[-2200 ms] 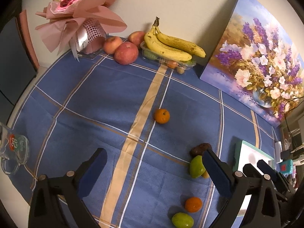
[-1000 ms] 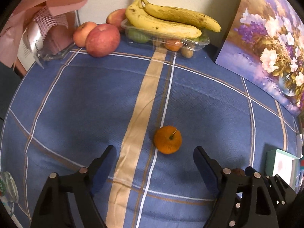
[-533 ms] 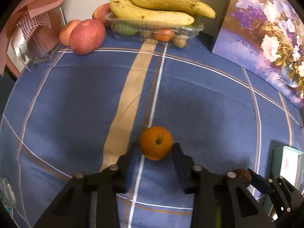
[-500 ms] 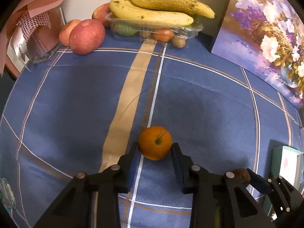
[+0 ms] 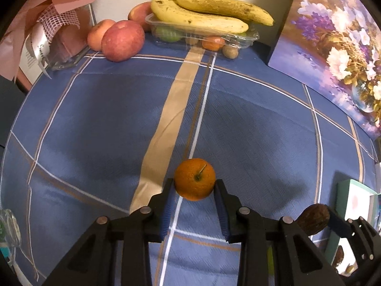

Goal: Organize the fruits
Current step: 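Grasp a tangerine with the left tool while the right grasps a large dark dried fruit, then carry both fruits over the white tray and open both tools to release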

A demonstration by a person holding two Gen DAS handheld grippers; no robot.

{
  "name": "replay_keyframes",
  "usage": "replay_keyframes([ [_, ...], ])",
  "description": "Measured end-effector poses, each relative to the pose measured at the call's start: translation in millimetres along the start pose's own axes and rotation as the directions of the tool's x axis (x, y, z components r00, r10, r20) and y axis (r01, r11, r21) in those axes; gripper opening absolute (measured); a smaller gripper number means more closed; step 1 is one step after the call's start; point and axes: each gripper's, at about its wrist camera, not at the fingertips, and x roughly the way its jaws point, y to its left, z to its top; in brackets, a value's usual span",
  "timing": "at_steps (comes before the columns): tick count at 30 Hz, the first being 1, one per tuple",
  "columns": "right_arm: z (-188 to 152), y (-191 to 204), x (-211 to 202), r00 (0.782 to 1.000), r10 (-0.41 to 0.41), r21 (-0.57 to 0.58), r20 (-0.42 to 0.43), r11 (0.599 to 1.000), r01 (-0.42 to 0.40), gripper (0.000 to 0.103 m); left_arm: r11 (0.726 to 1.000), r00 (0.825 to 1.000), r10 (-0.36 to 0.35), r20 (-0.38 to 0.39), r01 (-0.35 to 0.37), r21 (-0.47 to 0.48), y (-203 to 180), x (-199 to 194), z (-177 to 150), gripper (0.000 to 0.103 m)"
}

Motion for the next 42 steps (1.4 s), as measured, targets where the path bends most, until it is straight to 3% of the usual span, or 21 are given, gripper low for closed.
replay_keyframes([
  [13, -23.4, -19.6, -50.2, 0.999, -0.044, 0.037, 0.031, 0.998, 0.043, 0.054, 1.0, 0.998, -0.005, 0.055, 0.005, 0.005, -19.9, -60.2, -24.6, 0.035],
  [24, -57.7, -43.2, -107.9, 0.995, -0.061, 0.087, 0.081, 0.995, 0.054, 0.054, 0.997, 0.998, 0.002, 0.055, -0.006, 0.073, -57.1, -85.2, -63.7, 0.035],
  [34, -89.2, -80.3, -131.8, 0.993, -0.088, 0.178, 0.08, 0.981, 0.072, 0.054, 0.991, 0.994, -0.015, 0.108, 0.0, 0.137, -90.7, -114.4, -86.6, 0.035],
  [42, -106.6, -107.7, -149.5, 0.991, -0.103, 0.236, 0.088, 0.968, 0.08, 0.054, 0.982, 0.994, -0.02, 0.106, -0.001, 0.188, -118.6, -115.4, -97.7, 0.035],
])
